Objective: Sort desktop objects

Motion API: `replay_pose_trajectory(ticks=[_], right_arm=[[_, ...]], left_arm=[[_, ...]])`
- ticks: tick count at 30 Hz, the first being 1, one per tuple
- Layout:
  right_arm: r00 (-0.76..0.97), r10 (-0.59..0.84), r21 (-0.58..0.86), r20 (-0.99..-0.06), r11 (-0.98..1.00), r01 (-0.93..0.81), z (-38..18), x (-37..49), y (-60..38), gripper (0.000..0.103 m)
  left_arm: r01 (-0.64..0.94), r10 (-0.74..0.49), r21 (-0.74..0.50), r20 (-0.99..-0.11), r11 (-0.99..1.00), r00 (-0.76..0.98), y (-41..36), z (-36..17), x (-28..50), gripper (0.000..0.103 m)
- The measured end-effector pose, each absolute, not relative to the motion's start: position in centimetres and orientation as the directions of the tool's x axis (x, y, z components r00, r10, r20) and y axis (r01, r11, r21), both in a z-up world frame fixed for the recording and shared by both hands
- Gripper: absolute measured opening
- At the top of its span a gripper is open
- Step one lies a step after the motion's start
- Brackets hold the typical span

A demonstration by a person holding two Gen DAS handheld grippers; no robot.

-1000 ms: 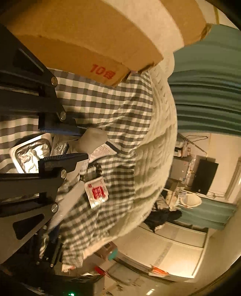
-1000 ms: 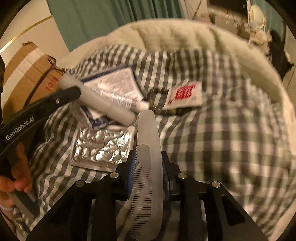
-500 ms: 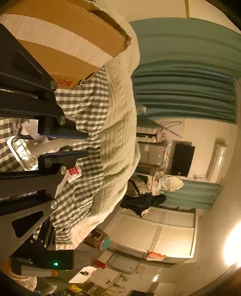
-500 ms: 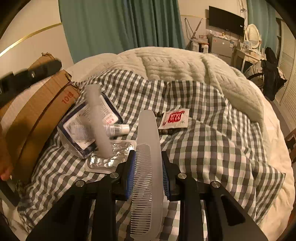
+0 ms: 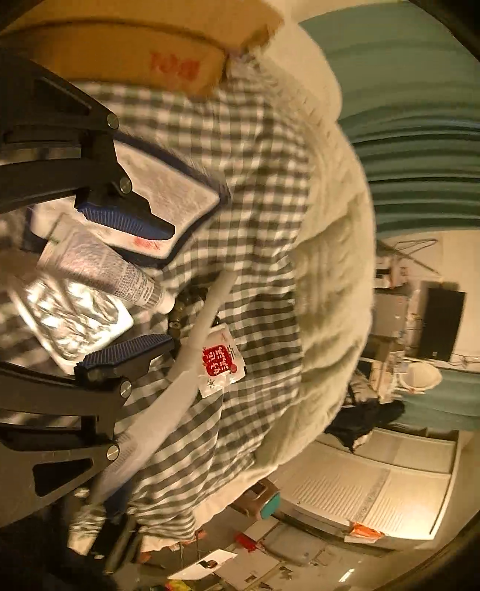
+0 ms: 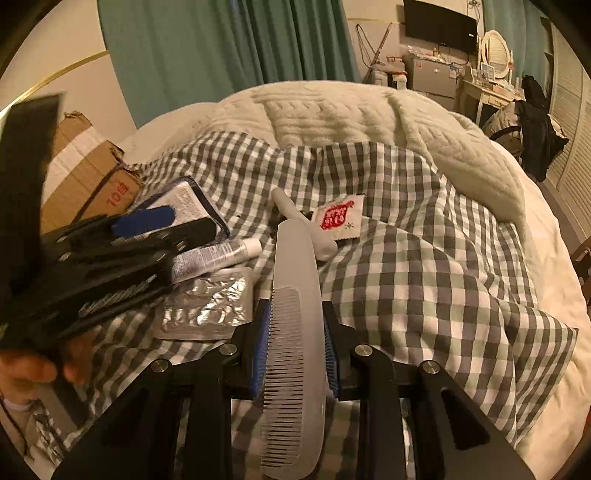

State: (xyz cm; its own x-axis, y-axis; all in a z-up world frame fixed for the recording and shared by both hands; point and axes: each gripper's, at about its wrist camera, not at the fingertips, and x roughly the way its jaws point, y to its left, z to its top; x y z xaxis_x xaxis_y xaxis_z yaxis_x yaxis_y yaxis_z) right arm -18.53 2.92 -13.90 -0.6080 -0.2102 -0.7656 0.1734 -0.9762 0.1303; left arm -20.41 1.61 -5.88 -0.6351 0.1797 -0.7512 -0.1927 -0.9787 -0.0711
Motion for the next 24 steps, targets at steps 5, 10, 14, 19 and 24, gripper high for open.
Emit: replay_pose_trajectory(ticks=[5,10,14,19,24], right_arm=[[-0.639,-0.193,0.139,-0.744,-0.981,0.135,-13.7,-18.2,4.3,0.025],[-0.667,-0.173,0.136,-0.725,-0.985,0.109,-12.9,-17.9,5.8,0.025],[-0.654,-0.192,0.174,-0.731,-0.98,0.094,-13.6,-18.1,6.8,0.025],[-0.654,-0.207,0.192,-0.728,-0.977,0.095,-13.5,-18.2,7.1,0.025],[-0.657,-0.203,0.181,-0.726,-0.978,0.103,-13.3,-18.0,6.6,0.025]], left_arm=[[-0.161,0.163,-0.083,-0.791,-0.983,-0.59,3.7,-6.8,-24.0,0.055],[-0.061,0.068,-0.044,-0.883,-0.997,-0.465,5.4,-10.5,-27.8,0.053],[-0.003,0.139,-0.152,-0.892,-0.988,-0.431,4.3,-11.5,-28.7,0.033],[-0.032,0.161,-0.163,-0.889,-0.986,-0.428,3.6,-10.8,-27.5,0.009],[-0.097,0.215,-0.193,-0.828,-0.977,-0.518,3.4,-8.1,-25.3,0.001]])
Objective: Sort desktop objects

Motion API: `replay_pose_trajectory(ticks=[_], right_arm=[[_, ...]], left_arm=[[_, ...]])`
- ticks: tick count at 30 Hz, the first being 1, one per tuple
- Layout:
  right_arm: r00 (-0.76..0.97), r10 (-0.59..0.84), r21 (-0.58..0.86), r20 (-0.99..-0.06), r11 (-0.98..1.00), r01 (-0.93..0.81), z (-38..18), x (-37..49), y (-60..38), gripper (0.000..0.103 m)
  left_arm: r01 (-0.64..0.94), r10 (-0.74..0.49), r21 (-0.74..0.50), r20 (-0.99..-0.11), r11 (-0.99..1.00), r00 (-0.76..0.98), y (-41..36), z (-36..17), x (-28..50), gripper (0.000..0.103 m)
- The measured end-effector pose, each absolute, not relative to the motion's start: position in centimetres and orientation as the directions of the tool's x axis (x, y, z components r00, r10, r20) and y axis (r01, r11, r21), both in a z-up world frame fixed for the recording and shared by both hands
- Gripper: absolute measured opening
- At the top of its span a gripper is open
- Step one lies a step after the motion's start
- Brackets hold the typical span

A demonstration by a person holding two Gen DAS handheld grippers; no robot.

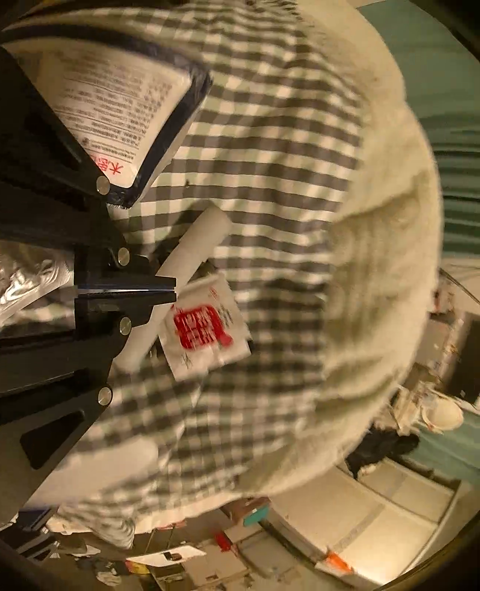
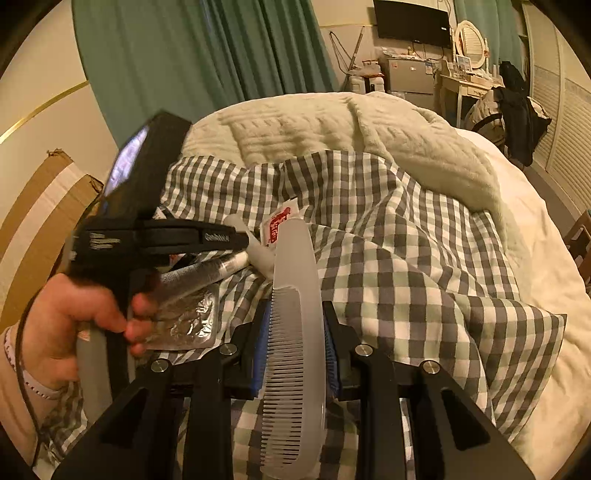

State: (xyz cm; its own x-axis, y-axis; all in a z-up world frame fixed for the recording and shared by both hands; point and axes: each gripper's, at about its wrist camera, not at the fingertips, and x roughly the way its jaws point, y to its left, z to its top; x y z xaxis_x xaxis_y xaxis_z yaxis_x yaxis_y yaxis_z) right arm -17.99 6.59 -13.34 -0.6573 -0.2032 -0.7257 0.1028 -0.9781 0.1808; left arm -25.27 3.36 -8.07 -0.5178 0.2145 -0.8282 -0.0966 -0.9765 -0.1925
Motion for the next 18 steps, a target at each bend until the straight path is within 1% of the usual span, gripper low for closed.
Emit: replay_pose_trajectory(ticks=[4,7,8,9,10,12,14,17,18], right_arm=[[-0.66,-0.194,0.171,-0.726,-0.98,0.1,-13.2,-17.9,6.4,0.025],[-0.661,-0.19,0.166,-0.726,-0.981,0.101,-13.2,-18.0,6.3,0.025],[-0.66,-0.191,0.166,-0.727,-0.981,0.101,-13.2,-18.0,6.3,0.025],[-0.66,-0.191,0.166,-0.726,-0.981,0.101,-13.2,-18.0,6.3,0.025],[-0.659,-0.191,0.166,-0.727,-0.981,0.101,-13.2,-18.0,6.3,0.025],[-0.659,-0.194,0.169,-0.727,-0.98,0.101,-13.3,-18.0,6.2,0.025],[-0.656,-0.198,0.176,-0.728,-0.979,0.1,-13.5,-18.1,6.4,0.025],[-0.652,-0.206,0.193,-0.729,-0.977,0.093,-13.8,-18.2,6.8,0.025],[-0.651,-0.208,0.197,-0.73,-0.976,0.091,-13.9,-18.3,6.8,0.025]], left_arm=[[-0.18,0.269,-0.201,-0.767,-0.963,-0.583,3.7,-5.4,-23.5,0.0],[-0.176,0.281,-0.22,-0.791,-0.96,-0.543,3.8,-5.3,-23.9,0.001],[-0.155,0.275,-0.227,-0.797,-0.962,-0.538,3.9,-5.4,-24.2,0.003],[-0.143,0.276,-0.236,-0.8,-0.961,-0.532,4.1,-5.5,-24.9,0.008],[-0.119,0.282,-0.258,-0.813,-0.959,-0.51,3.9,-6.3,-25.2,0.019],[-0.093,0.295,-0.286,-0.834,-0.954,-0.466,3.7,-7.2,-25.7,0.03],[-0.085,0.304,-0.297,-0.85,-0.951,-0.431,4.0,-8.5,-25.8,0.03],[-0.122,0.316,-0.292,-0.853,-0.949,-0.416,4.9,-9.3,-25.4,0.03],[-0.133,0.309,-0.278,-0.854,-0.951,-0.419,5.3,-9.4,-25.4,0.033]])
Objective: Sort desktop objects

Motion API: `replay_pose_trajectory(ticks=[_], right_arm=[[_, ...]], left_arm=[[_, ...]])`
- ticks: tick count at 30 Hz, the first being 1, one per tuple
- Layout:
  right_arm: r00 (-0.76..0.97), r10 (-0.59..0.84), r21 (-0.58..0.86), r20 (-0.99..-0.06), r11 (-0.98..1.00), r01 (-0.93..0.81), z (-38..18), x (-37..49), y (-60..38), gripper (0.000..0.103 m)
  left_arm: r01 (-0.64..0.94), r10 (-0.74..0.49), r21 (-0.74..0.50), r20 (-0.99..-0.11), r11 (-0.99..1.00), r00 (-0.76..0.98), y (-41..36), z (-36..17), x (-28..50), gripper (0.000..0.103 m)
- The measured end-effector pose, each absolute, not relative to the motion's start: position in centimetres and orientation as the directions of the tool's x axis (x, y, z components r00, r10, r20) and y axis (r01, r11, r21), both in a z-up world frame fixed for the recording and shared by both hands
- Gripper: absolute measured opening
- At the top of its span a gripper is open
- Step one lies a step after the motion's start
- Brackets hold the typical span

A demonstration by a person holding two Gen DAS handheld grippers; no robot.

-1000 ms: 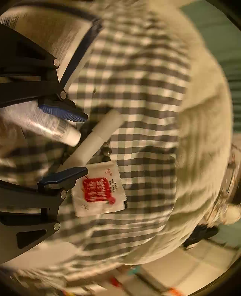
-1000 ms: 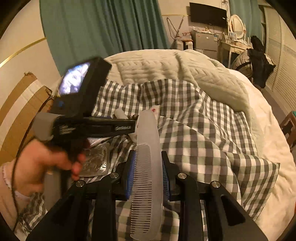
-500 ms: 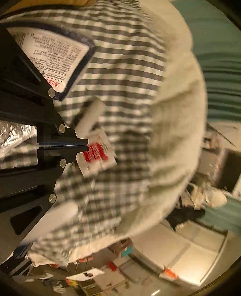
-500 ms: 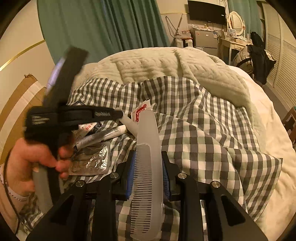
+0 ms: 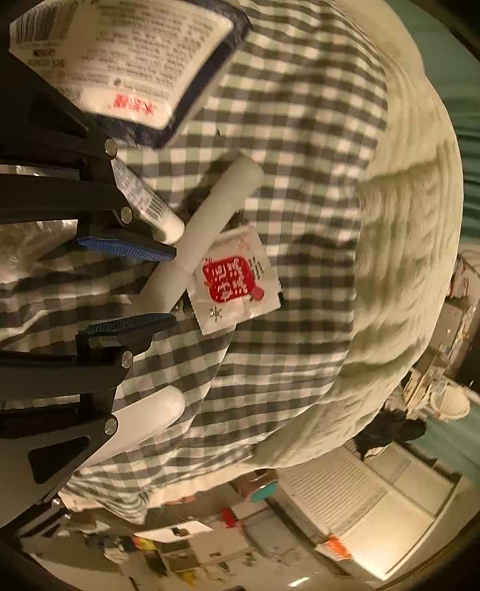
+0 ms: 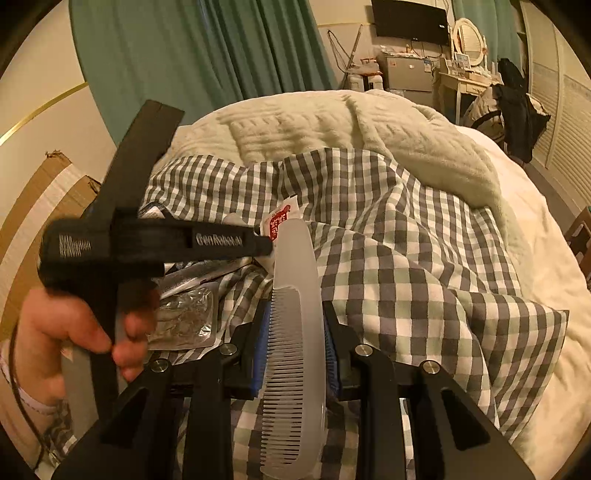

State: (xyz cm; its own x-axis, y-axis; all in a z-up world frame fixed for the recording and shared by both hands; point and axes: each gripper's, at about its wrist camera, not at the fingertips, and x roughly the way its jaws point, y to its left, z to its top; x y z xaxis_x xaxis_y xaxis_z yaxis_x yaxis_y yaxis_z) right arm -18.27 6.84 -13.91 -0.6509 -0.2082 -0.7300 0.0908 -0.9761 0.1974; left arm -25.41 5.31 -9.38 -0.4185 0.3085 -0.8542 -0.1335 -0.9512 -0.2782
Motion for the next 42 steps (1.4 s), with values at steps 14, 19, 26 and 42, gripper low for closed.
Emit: replay_pose_trajectory(ticks=[14,19,26,42], right_arm=[[-0.621,-0.207,0.192,-0.756,-0.977,0.092,-14.8,-18.7,6.6,0.025],[-0.581,-0.212,0.19,-0.786,-0.977,0.101,-15.9,-19.6,5.9,0.026],[-0.601,-0.171,0.148,-0.781,-0.985,0.088,-15.3,-19.2,5.6,0.006],[-0.575,-0.143,0.033,-0.806,-0.98,0.199,-14.1,-19.2,2.9,0.043]], left_arm=[[-0.151,0.341,-0.306,-0.821,-0.94,-0.458,4.4,-10.1,-25.3,0.016],[-0.189,0.366,-0.313,-0.801,-0.931,-0.474,3.8,-8.4,-24.0,0.016],[-0.217,0.413,-0.352,-0.743,-0.91,-0.527,2.2,-5.2,-21.3,0.016],[-0.18,0.371,-0.342,-0.651,-0.922,-0.662,-3.1,3.8,-17.2,0.016]])
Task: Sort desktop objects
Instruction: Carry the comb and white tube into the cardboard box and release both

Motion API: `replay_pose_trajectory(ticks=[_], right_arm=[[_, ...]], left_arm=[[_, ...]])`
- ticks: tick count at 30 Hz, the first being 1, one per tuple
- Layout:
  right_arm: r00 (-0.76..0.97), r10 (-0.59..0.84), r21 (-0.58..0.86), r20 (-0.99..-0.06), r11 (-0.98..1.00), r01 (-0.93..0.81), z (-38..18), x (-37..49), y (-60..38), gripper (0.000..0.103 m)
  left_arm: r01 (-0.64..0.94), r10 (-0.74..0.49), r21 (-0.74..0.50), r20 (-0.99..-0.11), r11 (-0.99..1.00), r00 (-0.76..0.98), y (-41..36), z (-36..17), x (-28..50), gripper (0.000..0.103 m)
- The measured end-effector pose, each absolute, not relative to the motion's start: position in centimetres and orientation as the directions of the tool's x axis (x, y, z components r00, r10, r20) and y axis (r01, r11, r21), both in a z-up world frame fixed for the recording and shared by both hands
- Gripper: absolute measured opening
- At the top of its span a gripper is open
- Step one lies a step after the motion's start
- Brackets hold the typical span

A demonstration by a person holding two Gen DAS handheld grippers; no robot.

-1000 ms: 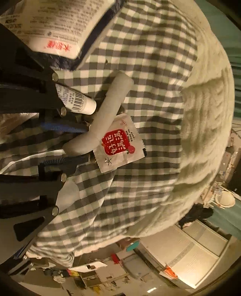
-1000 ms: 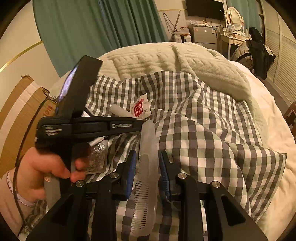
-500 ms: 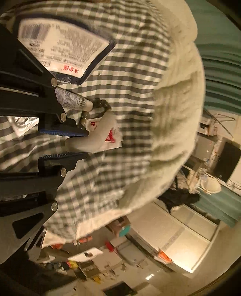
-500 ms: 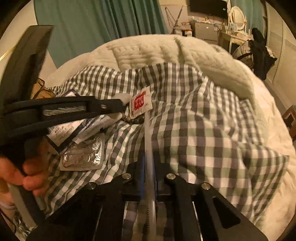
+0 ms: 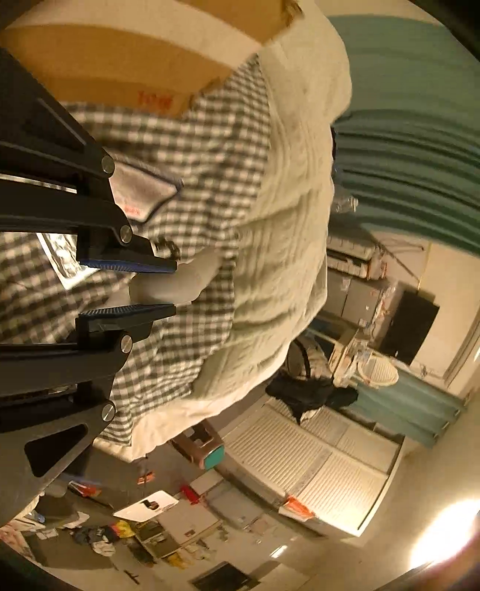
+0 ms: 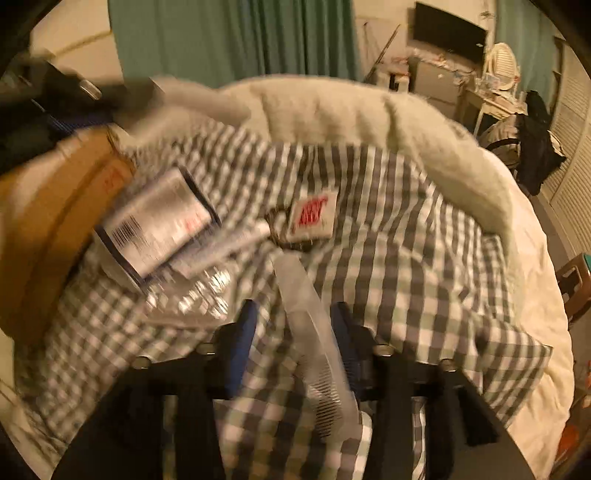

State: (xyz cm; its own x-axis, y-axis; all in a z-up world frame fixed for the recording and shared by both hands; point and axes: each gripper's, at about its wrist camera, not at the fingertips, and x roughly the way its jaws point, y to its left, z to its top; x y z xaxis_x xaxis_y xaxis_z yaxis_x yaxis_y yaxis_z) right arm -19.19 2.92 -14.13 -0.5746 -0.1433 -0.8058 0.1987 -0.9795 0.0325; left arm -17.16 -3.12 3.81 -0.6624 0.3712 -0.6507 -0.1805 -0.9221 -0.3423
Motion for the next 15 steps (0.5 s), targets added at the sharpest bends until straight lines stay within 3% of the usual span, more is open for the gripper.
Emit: replay_pose_trajectory(ticks=[3,4,7,15], right_arm=[[-0.521,-0.156,0.055,-0.839,-0.977,0.204,-16.3,-19.9,3.4,0.043],[-0.519,-0.151,0.052,-0.842,-0.978,0.2,-16.6,-19.9,3.5,0.033],[-0.531,-0.127,0.026,-0.838,-0.981,0.194,-16.6,-19.8,3.5,0.028],[-0.667,-0.029,-0.141,-0.745,-0.97,0.2,-11.3,-16.9,1.4,0.026]], left_arm=[[-0.153,0.368,-0.363,-0.654,-0.919,-0.661,-4.8,3.4,-16.9,0.016],[-0.143,0.367,-0.37,-0.657,-0.918,-0.659,-5.3,3.2,-16.9,0.016],[-0.13,0.364,-0.379,-0.653,-0.916,-0.664,-6.3,3.0,-16.7,0.016],[-0.137,0.359,-0.379,-0.612,-0.915,-0.704,-7.2,5.9,-15.1,0.016]])
